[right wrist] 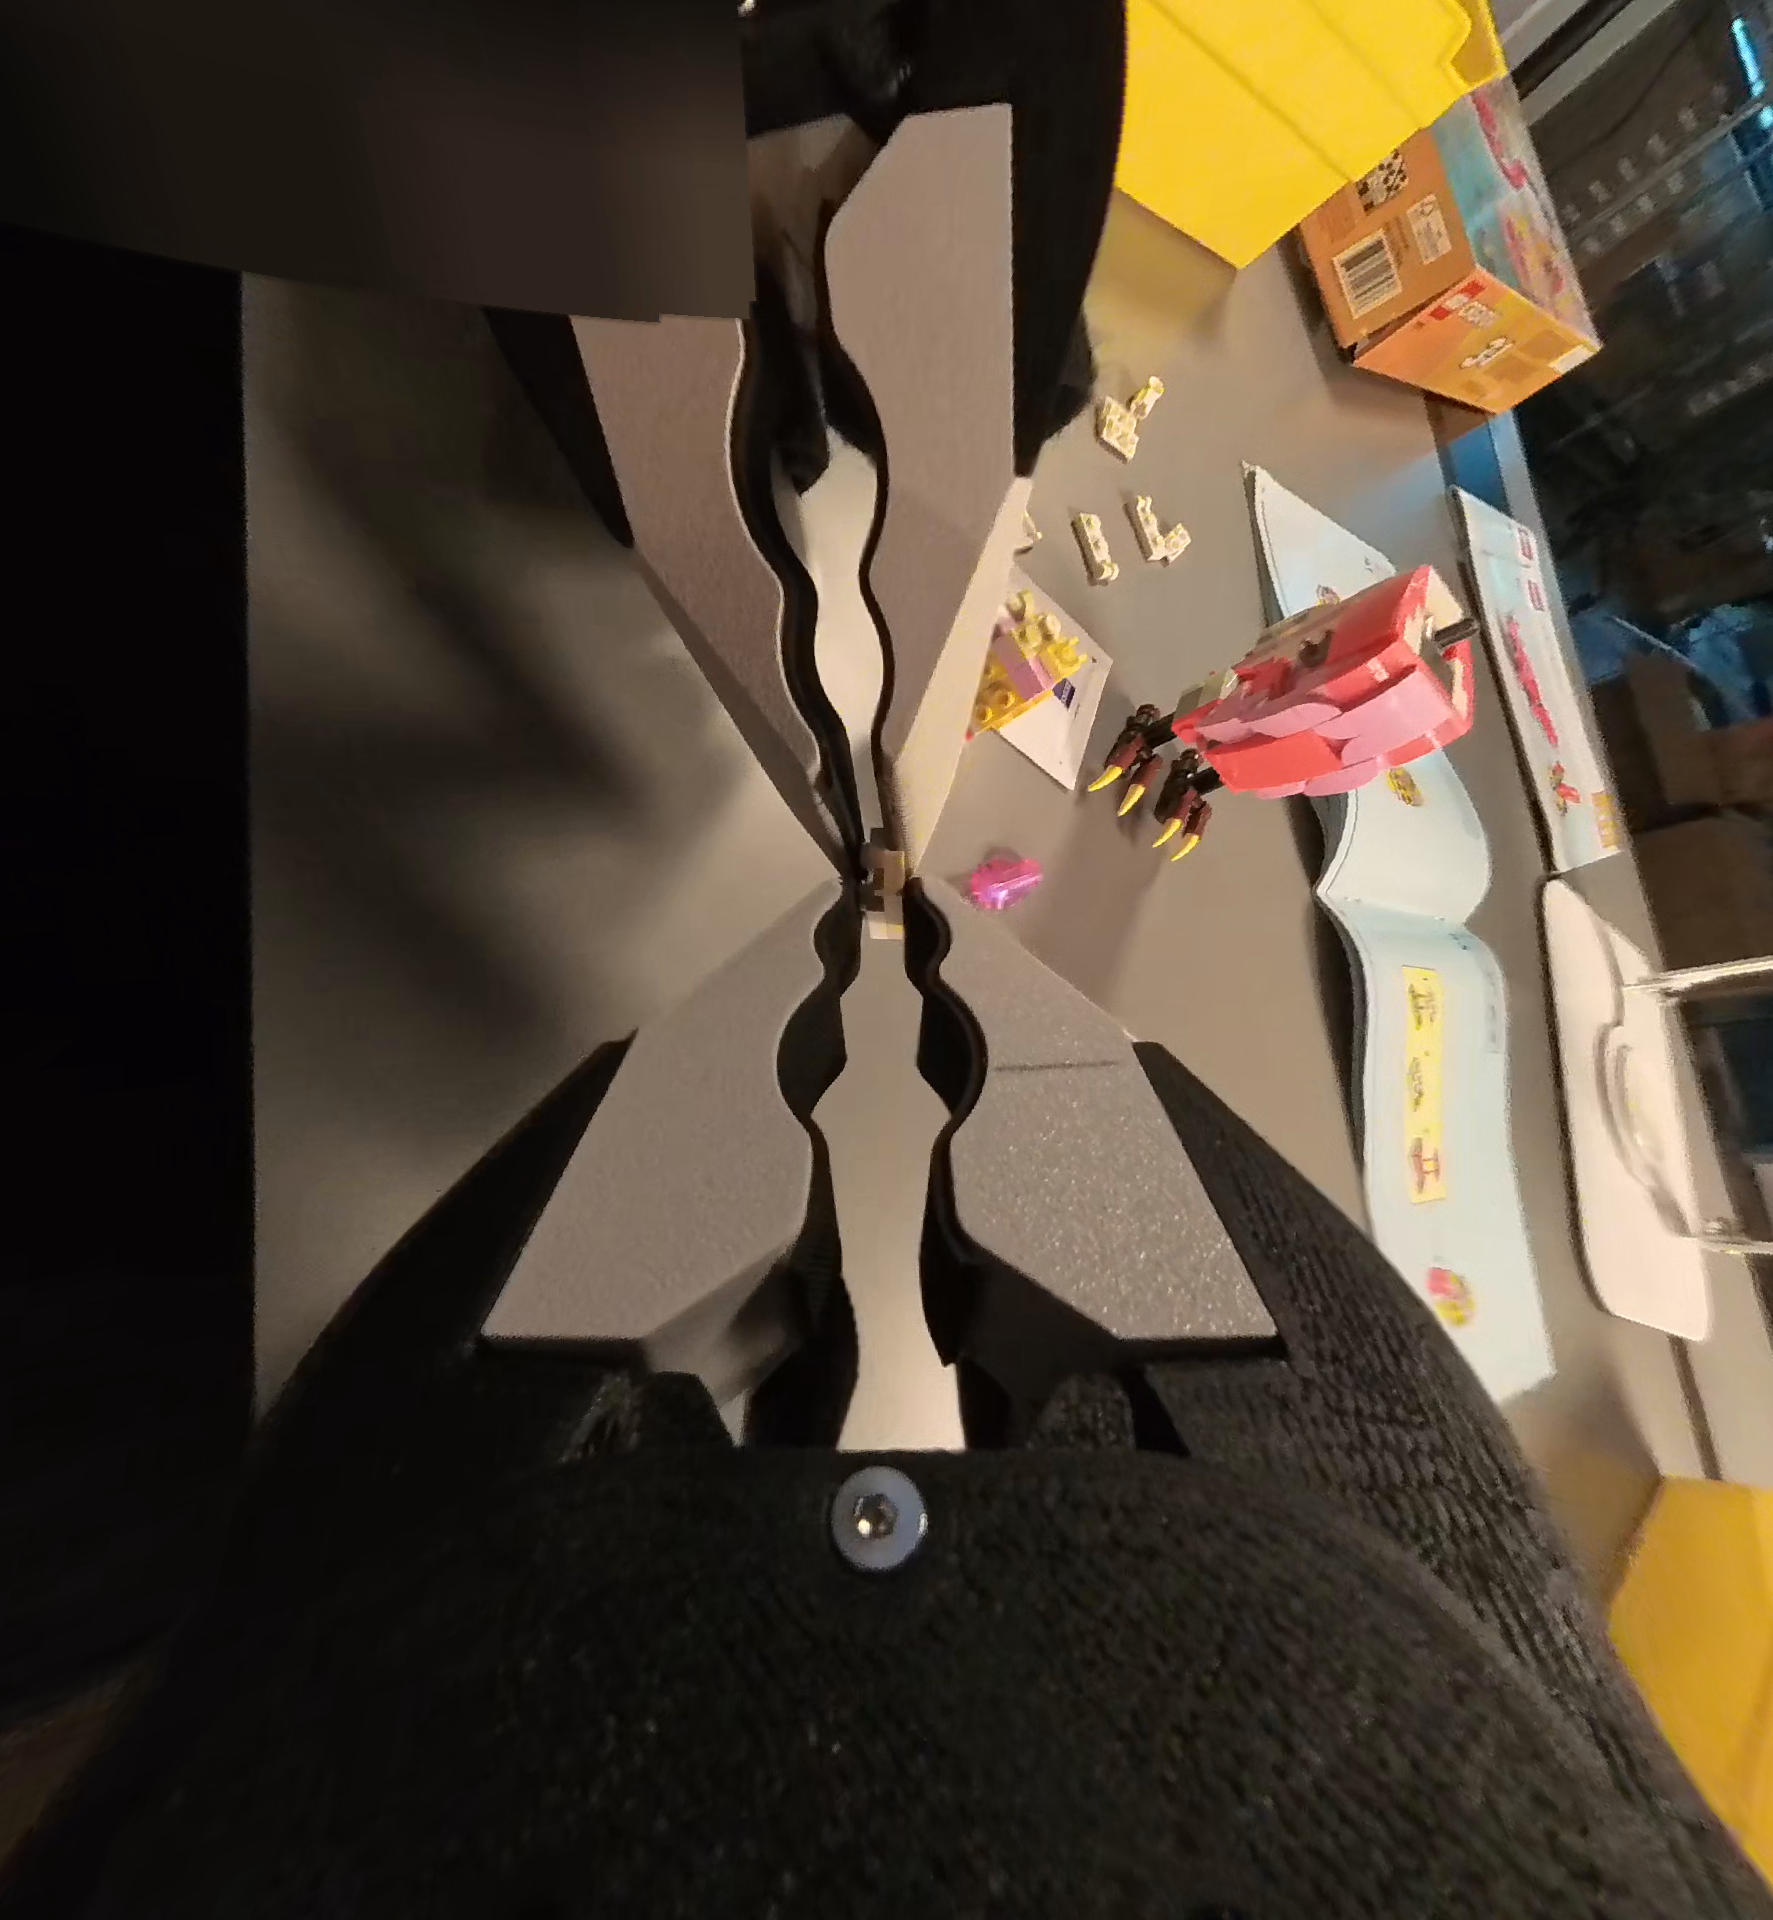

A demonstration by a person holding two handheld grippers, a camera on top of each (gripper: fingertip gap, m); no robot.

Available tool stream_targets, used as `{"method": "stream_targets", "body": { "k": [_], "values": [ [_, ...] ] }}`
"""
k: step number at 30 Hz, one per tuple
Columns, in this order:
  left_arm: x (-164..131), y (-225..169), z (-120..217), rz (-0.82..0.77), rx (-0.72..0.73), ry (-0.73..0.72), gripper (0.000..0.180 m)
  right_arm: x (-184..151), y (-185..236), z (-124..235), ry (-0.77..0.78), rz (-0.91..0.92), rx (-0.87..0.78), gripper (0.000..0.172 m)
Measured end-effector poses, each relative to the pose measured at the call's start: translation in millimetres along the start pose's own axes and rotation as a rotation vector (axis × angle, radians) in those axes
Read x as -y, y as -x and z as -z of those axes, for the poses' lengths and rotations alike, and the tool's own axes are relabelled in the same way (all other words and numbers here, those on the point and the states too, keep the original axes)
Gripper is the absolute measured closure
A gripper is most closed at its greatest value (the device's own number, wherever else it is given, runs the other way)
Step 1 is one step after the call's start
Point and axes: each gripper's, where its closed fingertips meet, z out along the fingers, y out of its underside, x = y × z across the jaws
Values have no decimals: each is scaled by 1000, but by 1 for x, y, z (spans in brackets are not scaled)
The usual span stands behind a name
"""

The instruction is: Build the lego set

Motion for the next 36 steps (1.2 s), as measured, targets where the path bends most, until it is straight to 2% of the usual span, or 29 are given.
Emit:
{"method": "stream_targets", "body": {
  "k": [7, 10, 12, 16, 20, 24, 26, 30, 36],
  "values": [
    [0, -3, 1, 40, -43, -29, 177, 1, 2, -1, -32, 12, -47, 165],
    [0, 1, 1, 33, -22, -20, 177, 2, -2, 0, -52, 40, -99, 165],
    [-8, 6, 1, 5, 18, 28, 177, 3, -8, 3, -57, 77, -149, 156],
    [-12, 11, 0, -19, 52, 59, 177, 5, -10, 5, -36, 139, -194, 160],
    [-13, 11, 1, -58, 69, 70, 177, 6, -12, 5, 18, 187, -223, 166],
    [-13, 14, 1, -89, 98, 83, 177, -4, -18, 2, 169, 299, -288, 172],
    [-17, 17, 2, -107, 123, 110, 177, -2, -17, 0, 175, 310, -292, 172],
    [-20, 22, 2, -143, 163, 139, 177, -3, -17, -3, 204, 308, -308, 161],
    [-23, 22, 2, -173, 177, 165, 177, -1, -21, -4, 250, 343, -366, 158]
  ]
}}
